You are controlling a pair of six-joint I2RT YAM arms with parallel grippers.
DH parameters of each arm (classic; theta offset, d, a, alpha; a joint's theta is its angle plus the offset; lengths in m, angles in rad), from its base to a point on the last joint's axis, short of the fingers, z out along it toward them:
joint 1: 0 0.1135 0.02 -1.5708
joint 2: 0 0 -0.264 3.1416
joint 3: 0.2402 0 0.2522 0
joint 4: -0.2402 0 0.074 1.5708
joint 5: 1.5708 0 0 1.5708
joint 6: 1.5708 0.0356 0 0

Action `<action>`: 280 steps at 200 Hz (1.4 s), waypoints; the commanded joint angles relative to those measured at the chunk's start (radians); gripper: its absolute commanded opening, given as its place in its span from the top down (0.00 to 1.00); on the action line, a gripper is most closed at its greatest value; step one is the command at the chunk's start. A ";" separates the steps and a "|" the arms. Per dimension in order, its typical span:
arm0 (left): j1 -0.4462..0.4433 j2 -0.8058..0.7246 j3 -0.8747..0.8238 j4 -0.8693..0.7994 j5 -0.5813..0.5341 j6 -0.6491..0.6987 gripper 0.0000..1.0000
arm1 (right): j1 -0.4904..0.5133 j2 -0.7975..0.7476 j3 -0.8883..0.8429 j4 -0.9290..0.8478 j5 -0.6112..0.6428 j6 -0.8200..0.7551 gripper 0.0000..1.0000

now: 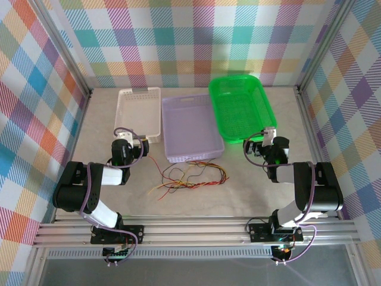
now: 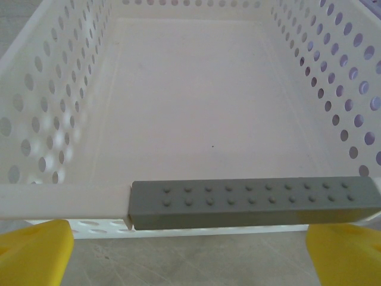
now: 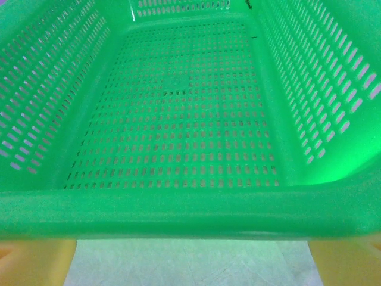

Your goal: Untangle the cables

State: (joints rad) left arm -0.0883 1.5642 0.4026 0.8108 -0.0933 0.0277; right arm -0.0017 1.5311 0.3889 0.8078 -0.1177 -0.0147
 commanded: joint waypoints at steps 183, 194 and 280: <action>0.013 0.002 0.019 -0.007 0.019 0.014 0.00 | 0.037 -0.496 0.012 -0.393 -0.074 0.123 0.00; 0.014 -0.006 0.021 -0.014 -0.009 0.004 0.00 | 0.037 -0.558 0.029 -0.449 -0.091 0.209 0.00; 0.010 -0.401 0.041 -0.345 -0.040 -0.136 0.00 | 0.038 -0.683 0.123 -0.633 -0.225 0.695 0.00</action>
State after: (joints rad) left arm -0.0883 1.2739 0.4103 0.5987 -0.1402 -0.0189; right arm 0.0277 0.8242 0.4442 0.2798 -0.2855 0.5831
